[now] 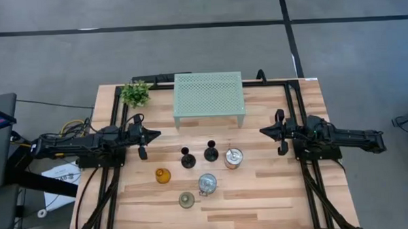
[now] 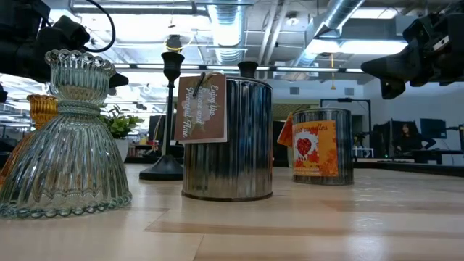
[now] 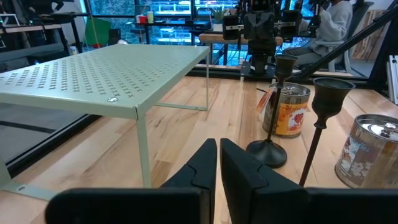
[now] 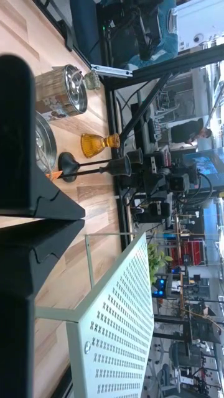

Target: Pick & Place candle stick holders

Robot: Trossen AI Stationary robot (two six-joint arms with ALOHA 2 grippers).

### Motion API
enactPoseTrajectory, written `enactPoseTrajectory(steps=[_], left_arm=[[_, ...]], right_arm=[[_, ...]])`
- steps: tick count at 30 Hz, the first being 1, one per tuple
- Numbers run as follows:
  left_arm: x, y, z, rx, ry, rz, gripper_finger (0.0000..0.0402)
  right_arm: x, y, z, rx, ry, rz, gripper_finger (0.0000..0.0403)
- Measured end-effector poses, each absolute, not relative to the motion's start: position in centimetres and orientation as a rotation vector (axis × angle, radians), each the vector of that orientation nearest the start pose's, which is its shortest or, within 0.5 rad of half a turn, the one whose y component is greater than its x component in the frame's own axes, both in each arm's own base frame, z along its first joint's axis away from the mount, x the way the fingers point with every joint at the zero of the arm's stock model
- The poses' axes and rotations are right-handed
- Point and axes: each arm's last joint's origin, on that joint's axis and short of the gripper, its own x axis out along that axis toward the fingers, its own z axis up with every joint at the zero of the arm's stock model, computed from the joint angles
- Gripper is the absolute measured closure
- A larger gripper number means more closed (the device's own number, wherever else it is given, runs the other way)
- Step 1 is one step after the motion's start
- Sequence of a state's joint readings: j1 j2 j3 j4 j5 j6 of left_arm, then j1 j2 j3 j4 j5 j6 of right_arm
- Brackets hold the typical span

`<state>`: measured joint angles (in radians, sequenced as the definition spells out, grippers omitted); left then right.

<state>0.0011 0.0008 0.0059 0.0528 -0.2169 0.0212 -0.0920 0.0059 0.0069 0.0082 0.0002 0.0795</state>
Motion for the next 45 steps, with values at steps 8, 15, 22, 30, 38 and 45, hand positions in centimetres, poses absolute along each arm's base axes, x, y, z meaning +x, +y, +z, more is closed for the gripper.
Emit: enactPoseTrajectory(steps=[8,15,22,30,38,45], left_arm=[[9.66,0.63,17.06,-0.001,-0.057,0.217,0.0380],[9.63,0.72,17.12,-0.070,-0.071,0.247,0.0380],[9.62,0.74,17.22,-0.237,-0.103,0.246,0.0380],[9.61,0.74,17.33,-0.536,-0.151,0.227,0.0380],[9.55,0.74,17.80,-0.627,-0.209,0.206,0.0380],[9.54,0.76,17.88,-0.617,-0.218,0.210,0.0380]], right_arm=[[9.73,-0.90,16.61,0.079,-0.012,-0.092,0.0403],[9.73,-0.90,16.61,0.079,-0.012,-0.092,0.0403],[9.72,-0.90,16.65,0.104,-0.018,-0.092,0.0403],[9.67,-0.93,17.47,0.402,-0.117,-0.077,0.0403],[9.68,-0.91,17.48,0.405,-0.117,-0.075,0.0403],[9.68,-0.91,17.49,0.407,-0.118,-0.073,0.0403]])
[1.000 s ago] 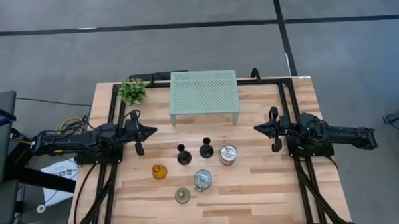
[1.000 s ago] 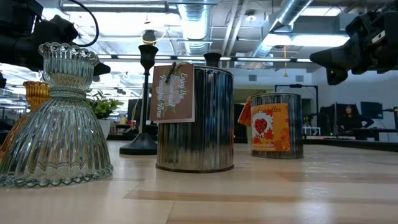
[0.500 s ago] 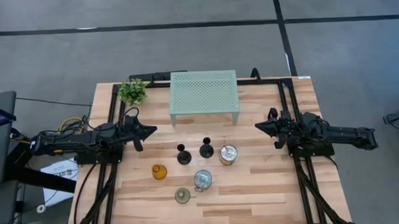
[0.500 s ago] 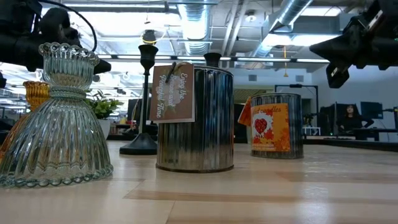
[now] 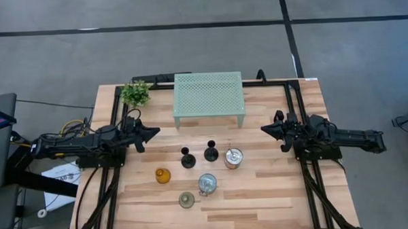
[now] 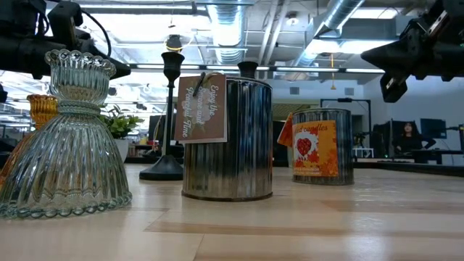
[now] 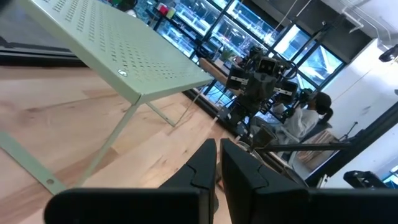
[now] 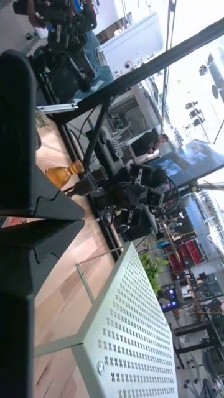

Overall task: Pick & Place candle stick holders
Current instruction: Put the top scented candle on the shelf

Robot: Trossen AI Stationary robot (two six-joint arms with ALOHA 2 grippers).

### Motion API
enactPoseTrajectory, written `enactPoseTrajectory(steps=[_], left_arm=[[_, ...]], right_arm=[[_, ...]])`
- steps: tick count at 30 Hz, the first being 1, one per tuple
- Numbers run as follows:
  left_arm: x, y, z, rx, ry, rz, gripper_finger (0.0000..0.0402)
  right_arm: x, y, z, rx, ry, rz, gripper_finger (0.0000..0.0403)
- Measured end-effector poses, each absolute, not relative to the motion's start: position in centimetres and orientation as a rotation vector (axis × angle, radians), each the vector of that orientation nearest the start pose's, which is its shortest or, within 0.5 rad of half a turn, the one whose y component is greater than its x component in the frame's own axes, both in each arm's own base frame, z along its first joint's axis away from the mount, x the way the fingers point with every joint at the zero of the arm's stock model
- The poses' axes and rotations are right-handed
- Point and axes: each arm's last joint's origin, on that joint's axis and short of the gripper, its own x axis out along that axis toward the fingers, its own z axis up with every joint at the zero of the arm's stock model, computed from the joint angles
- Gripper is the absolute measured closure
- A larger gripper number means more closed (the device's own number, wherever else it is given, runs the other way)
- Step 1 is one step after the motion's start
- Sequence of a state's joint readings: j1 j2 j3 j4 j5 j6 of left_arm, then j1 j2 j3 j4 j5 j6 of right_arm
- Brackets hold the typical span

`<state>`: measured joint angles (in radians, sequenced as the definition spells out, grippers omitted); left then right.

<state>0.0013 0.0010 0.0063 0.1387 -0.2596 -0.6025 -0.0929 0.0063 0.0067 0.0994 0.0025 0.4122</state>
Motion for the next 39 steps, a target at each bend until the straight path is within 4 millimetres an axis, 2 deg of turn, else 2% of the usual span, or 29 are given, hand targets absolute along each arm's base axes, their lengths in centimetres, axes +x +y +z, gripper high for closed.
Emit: enactPoseTrajectory(steps=[11,18,22,27,31,39], left_arm=[[9.6,0.8,17.8,-0.620,-0.211,0.214,0.0381],[9.9,1.0,17.5,-0.613,-0.199,0.310,0.0397],[10.0,1.0,17.5,-0.611,-0.189,0.315,0.0394],[10.2,1.0,17.3,-0.612,-0.176,0.324,0.0397],[10.3,1.1,17.4,-0.612,-0.180,0.342,0.0393],[10.3,1.1,17.4,-0.613,-0.187,0.341,0.0396]], right_arm=[[9.7,-1.0,17.6,0.452,-0.136,-0.098,0.0403],[9.6,-1.1,17.7,0.478,-0.132,-0.147,0.0403],[9.2,-1.2,19.4,0.480,-0.125,-0.202,0.0403],[9.3,-1.3,21.3,0.487,0.026,-0.270,0.0403],[10.4,-1.4,22.5,0.494,0.168,-0.300,0.0403],[14.5,-0.9,24.1,0.532,0.368,-0.251,0.0403]])
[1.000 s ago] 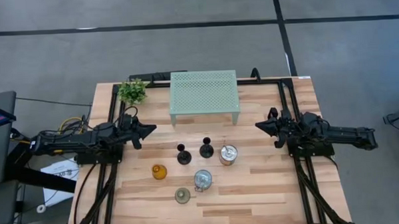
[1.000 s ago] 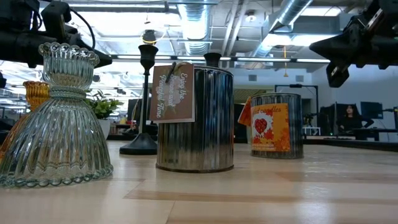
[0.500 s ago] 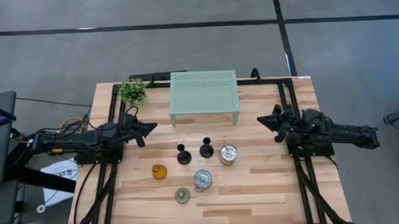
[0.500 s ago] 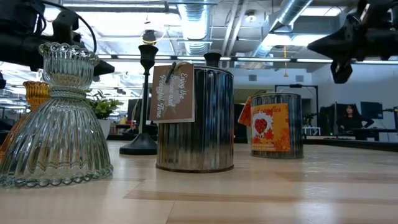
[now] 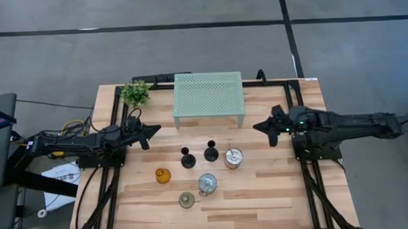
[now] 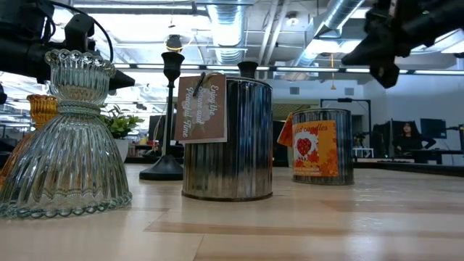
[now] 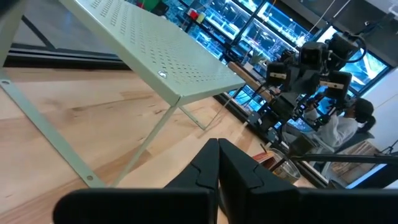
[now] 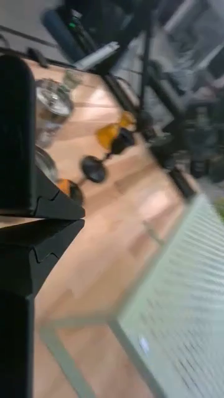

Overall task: Pick & Place candle stick holders
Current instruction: Put the top scented candle on the shelf

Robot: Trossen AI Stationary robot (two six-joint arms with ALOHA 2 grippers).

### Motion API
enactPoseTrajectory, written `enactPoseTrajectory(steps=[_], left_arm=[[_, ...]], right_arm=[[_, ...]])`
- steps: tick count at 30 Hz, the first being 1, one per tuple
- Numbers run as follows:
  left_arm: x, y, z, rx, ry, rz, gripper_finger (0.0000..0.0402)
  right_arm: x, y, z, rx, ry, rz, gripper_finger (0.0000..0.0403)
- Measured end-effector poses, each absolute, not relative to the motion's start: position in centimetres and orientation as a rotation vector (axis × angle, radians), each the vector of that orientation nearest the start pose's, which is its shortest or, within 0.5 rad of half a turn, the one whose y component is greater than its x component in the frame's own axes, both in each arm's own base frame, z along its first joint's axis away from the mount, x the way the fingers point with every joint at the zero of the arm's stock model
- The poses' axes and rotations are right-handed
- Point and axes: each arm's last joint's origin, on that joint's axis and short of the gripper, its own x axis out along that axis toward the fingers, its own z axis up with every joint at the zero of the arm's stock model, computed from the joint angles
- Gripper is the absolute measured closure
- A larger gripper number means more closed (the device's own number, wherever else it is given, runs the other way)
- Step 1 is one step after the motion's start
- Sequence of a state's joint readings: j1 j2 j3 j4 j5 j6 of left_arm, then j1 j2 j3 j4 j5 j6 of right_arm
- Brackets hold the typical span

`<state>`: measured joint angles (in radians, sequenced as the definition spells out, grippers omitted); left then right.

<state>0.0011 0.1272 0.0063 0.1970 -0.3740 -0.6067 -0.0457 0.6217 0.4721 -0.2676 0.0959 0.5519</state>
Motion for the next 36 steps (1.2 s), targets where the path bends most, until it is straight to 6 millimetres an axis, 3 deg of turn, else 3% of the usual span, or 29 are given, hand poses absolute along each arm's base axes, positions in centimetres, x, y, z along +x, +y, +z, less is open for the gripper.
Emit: enactPoseTrajectory(steps=[10,21,36], left_arm=[[10.3,1.1,17.5,-0.615,-0.193,0.338,0.0395],[10.3,1.1,17.5,-0.615,-0.195,0.338,0.0395],[10.3,1.1,17.5,-0.616,-0.200,0.336,0.0394]], right_arm=[[18.7,-0.4,23.3,0.561,0.566,-0.228,0.0403],[20.4,0.1,22.5,0.742,0.798,-0.292,0.0403],[24.4,1.5,24.3,0.756,0.967,-0.312,0.0403]])
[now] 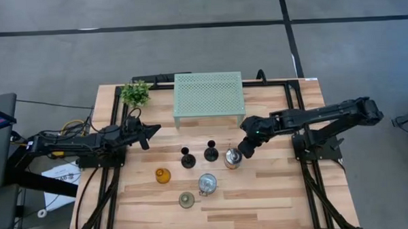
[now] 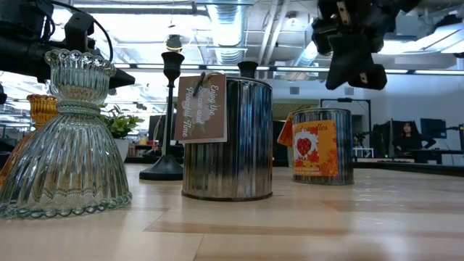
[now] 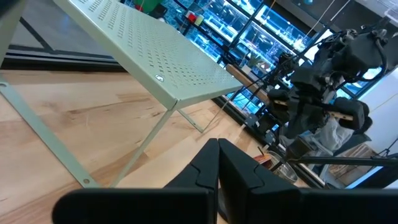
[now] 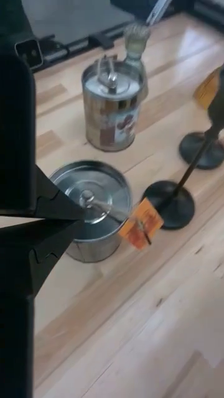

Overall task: Pick & Place candle stick holders
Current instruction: Put the top scented candle on the shelf

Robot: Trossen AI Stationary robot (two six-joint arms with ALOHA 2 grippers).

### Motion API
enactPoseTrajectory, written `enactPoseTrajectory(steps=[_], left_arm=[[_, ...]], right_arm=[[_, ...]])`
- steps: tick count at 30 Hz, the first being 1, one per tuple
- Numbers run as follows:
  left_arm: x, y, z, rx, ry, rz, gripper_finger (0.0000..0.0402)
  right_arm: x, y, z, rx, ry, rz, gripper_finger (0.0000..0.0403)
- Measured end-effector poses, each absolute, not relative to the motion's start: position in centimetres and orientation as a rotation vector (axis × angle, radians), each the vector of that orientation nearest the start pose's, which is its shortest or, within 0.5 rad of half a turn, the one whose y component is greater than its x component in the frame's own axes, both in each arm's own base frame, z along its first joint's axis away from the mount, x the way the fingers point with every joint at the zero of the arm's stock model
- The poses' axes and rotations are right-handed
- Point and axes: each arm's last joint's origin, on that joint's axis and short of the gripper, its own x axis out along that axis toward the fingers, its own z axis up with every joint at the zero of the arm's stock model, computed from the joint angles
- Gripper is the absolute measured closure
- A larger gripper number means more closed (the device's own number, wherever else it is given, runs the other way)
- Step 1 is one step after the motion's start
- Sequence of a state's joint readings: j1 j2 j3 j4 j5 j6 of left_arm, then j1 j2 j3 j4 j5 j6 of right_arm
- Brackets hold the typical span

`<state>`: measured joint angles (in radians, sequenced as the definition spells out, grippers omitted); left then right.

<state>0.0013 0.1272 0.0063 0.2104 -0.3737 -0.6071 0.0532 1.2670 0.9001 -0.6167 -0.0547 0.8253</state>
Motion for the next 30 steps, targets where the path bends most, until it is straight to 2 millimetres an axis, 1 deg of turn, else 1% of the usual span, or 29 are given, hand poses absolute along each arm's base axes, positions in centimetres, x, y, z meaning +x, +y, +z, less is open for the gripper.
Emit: enactPoseTrajectory(steps=[6,11,16,19,26,30], left_arm=[[10.3,1.1,17.5,-0.616,-0.200,0.336,0.0392],[10.3,1.1,17.6,-0.616,-0.200,0.336,0.0395],[10.3,1.1,17.6,-0.616,-0.200,0.336,0.0392],[10.3,1.1,17.6,-0.616,-0.200,0.336,0.0392],[10.3,1.1,17.6,-0.616,-0.200,0.336,0.0395],[10.3,1.1,17.6,-0.616,-0.200,0.336,0.0392]], right_arm=[[25.2,1.5,23.4,0.769,1.073,-0.388,0.0403],[25.5,1.5,23.0,0.782,1.093,-0.402,0.0403],[25.5,1.5,23.0,0.816,1.100,-0.401,0.0400],[25.4,1.5,23.1,0.816,1.100,-0.401,0.0385],[25.5,1.5,23.0,0.815,1.100,-0.400,0.0320],[25.5,1.5,23.0,0.810,1.101,-0.397,0.0301]])
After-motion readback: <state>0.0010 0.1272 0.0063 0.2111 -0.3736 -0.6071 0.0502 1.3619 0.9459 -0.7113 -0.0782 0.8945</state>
